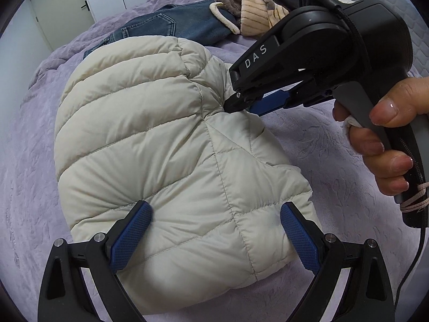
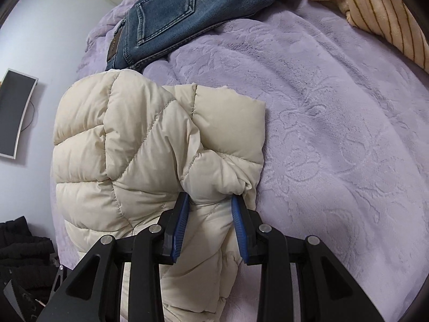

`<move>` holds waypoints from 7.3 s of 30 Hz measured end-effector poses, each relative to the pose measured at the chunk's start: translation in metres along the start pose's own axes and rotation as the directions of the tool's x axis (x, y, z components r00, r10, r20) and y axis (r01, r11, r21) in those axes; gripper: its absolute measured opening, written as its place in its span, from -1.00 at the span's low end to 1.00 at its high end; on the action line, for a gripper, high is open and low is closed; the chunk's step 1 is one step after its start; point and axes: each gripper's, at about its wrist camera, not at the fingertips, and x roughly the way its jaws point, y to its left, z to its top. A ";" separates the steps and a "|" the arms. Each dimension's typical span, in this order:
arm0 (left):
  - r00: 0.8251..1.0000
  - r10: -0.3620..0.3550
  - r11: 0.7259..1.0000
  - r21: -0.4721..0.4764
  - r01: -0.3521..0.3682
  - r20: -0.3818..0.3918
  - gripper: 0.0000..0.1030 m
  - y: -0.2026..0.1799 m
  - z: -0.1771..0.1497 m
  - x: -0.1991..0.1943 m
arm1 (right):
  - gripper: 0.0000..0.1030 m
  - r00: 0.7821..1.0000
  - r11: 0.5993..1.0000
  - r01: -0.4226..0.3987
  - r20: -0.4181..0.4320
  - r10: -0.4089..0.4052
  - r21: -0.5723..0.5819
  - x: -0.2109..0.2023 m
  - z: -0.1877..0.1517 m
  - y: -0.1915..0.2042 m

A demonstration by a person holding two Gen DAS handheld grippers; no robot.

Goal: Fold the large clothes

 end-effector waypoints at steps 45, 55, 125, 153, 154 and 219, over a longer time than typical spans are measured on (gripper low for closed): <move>0.998 -0.031 0.913 -0.408 0.008 -0.050 0.88 0.110 -0.041 -0.137 | 0.34 0.996 0.997 0.058 0.059 -0.061 0.041 -0.138 -0.125 0.078; 1.000 0.000 0.892 -0.453 -0.011 -0.025 0.97 0.117 -0.049 -0.173 | 0.68 0.982 0.986 0.160 0.110 -0.155 -0.040 -0.169 -0.149 0.110; 0.994 0.097 0.910 -0.401 -0.109 -0.050 0.97 0.117 -0.050 -0.220 | 1.00 0.901 0.929 0.370 0.258 -0.350 -0.032 -0.210 -0.193 0.186; 0.993 0.108 0.915 -0.386 -0.121 -0.055 0.97 0.125 -0.045 -0.209 | 1.00 0.874 0.902 0.431 0.264 -0.408 -0.034 -0.204 -0.183 0.190; 0.992 0.109 0.912 -0.391 -0.122 -0.056 0.97 0.125 -0.045 -0.209 | 1.00 0.874 0.900 0.433 0.263 -0.409 -0.039 -0.204 -0.182 0.190; 0.991 0.128 0.903 -0.407 -0.134 -0.043 0.97 0.112 -0.056 -0.226 | 1.00 0.866 0.897 0.440 0.277 -0.416 -0.029 -0.208 -0.198 0.195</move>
